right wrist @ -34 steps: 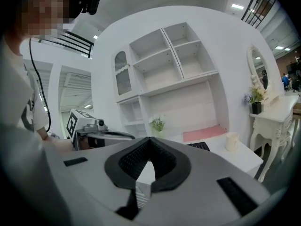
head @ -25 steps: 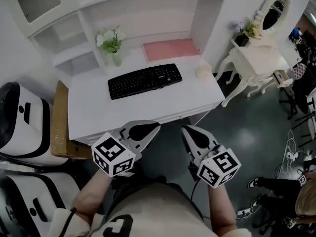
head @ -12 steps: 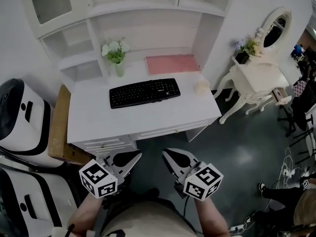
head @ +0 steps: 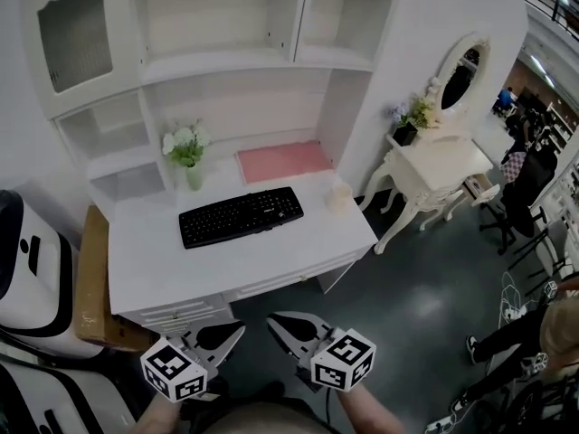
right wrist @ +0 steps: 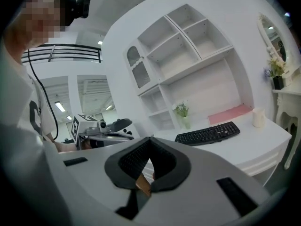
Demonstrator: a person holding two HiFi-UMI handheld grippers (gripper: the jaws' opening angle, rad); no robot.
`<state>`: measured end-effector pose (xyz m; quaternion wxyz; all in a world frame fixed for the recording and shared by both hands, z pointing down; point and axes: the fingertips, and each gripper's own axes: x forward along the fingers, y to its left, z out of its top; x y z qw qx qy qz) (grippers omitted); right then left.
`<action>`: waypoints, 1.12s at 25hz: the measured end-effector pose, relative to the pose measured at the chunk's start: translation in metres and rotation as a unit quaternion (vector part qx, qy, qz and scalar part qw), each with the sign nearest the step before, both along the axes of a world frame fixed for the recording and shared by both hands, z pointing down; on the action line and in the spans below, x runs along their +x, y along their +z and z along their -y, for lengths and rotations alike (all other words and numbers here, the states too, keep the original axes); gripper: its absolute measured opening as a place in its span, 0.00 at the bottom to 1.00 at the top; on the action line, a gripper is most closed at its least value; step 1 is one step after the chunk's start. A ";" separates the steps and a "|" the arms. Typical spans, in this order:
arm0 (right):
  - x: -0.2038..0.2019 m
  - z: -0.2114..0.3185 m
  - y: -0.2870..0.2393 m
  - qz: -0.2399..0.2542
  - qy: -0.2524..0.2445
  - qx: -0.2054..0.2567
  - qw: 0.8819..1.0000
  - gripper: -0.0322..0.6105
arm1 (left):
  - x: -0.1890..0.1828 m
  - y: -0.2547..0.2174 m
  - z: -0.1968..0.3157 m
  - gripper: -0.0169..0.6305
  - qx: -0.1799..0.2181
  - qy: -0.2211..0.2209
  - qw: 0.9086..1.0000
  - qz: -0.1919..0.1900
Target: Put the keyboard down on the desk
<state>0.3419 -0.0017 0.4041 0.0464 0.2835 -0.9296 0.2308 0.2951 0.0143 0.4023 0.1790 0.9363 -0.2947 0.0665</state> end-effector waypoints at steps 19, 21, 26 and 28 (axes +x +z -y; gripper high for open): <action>-0.079 -0.040 -0.020 0.016 0.012 -0.007 1.000 0.09 | -0.075 -0.013 -0.012 0.05 0.024 0.040 0.998 -0.031; -0.089 -0.041 -0.015 0.015 0.013 -0.016 1.000 0.09 | -0.089 -0.013 -0.010 0.05 0.026 0.033 0.999 -0.033; -0.119 -0.049 -0.011 0.020 -0.008 -0.033 0.999 0.09 | -0.121 -0.008 -0.018 0.05 0.016 0.007 0.999 -0.037; -0.129 -0.049 -0.011 0.023 -0.015 -0.037 0.999 0.09 | -0.129 -0.006 -0.020 0.05 0.013 0.000 0.999 -0.038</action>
